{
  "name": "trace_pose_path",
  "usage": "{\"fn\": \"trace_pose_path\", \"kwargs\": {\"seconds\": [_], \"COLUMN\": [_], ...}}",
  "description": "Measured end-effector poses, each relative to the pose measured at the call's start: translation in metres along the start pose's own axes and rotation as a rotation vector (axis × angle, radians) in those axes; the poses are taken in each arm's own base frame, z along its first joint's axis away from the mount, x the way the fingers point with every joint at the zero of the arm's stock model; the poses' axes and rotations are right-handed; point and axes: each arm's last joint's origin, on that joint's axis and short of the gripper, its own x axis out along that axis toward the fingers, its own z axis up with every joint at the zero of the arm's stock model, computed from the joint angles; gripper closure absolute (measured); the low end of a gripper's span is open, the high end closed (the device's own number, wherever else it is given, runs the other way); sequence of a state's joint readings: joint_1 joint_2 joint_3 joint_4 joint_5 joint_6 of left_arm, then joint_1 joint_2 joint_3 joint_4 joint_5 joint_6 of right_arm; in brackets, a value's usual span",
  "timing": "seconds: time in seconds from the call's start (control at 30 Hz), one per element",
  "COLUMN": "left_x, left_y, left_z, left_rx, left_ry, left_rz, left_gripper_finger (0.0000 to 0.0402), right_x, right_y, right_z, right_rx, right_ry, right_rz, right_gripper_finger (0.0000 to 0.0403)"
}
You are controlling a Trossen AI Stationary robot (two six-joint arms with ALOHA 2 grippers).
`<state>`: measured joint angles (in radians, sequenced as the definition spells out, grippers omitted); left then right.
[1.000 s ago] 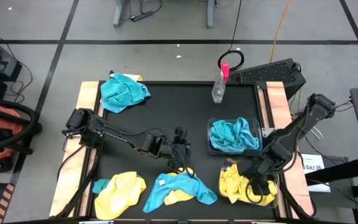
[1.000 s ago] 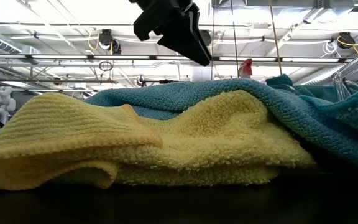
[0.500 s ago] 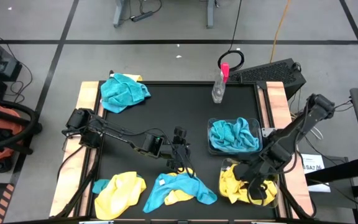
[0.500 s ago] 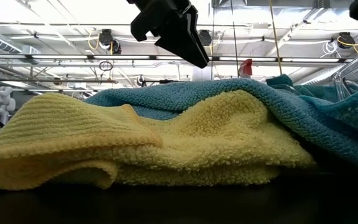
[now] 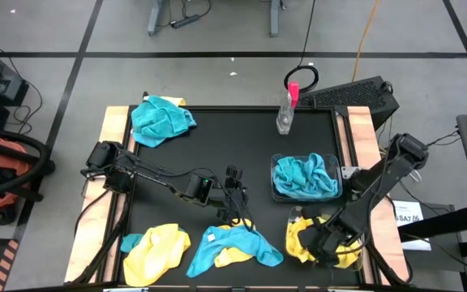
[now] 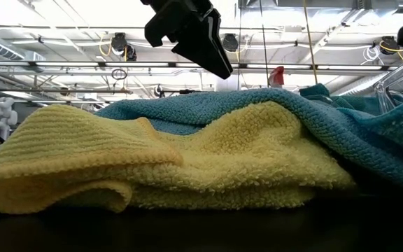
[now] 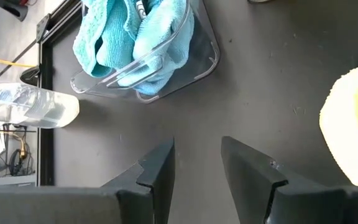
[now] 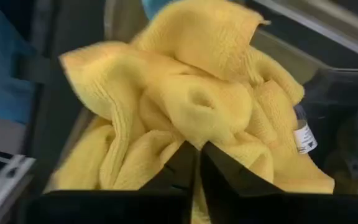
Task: Sort microfiber towel by color & place in baskets
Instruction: Put the yellow towel into the bottom transparent bin, then put the blue towel into the bottom transparent bin
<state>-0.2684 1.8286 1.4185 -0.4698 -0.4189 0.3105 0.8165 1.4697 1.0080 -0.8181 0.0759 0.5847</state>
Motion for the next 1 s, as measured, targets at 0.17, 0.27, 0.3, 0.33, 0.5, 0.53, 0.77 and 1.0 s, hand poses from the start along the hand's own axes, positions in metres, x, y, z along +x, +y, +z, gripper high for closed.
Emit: {"fn": "trace_pose_path", "kwargs": {"seconds": [0.17,0.27,0.3,0.33,0.5,0.53,0.77,1.0], "left_x": [0.0,-0.001,-0.002,-0.002,-0.004,-0.005,-0.008,-0.013], "left_y": [-0.001,-0.003,-0.004,-0.006,-0.01,-0.011,-0.019,-0.033], "left_z": [-0.001,-0.002,-0.001,-0.001,0.0,0.0,0.002,0.005], "left_rx": [-0.012,-0.002,0.0,0.003,0.016,0.018,0.029,0.007], "left_ry": [0.008,0.019,0.018,0.018,0.02,0.018,-0.003,-0.065], "left_rz": [-0.007,-0.014,-0.016,-0.018,-0.027,-0.028,-0.094,-0.341], "left_gripper_finger": [0.0262,0.0262,0.0262,0.0262,0.0262,0.0262,0.0262,0.0262], "right_x": [0.023,0.033,0.036,0.038,0.034,0.03,-0.007,-0.045], "right_y": [0.003,0.004,0.004,0.004,0.003,0.002,-0.004,-0.012], "right_z": [0.001,0.001,0.001,0.001,0.001,0.0,-0.004,-0.01], "right_rx": [-0.031,-0.038,-0.04,-0.043,-0.045,-0.037,0.033,0.081], "right_ry": [0.072,0.1,0.108,0.114,0.114,0.111,0.02,-0.113], "right_rz": [-0.048,-0.065,-0.07,-0.074,-0.073,-0.07,-0.012,0.05], "right_gripper_finger": [0.0397,0.0389,0.0387,0.0384,0.0373,0.0371,0.033,0.0254]}}
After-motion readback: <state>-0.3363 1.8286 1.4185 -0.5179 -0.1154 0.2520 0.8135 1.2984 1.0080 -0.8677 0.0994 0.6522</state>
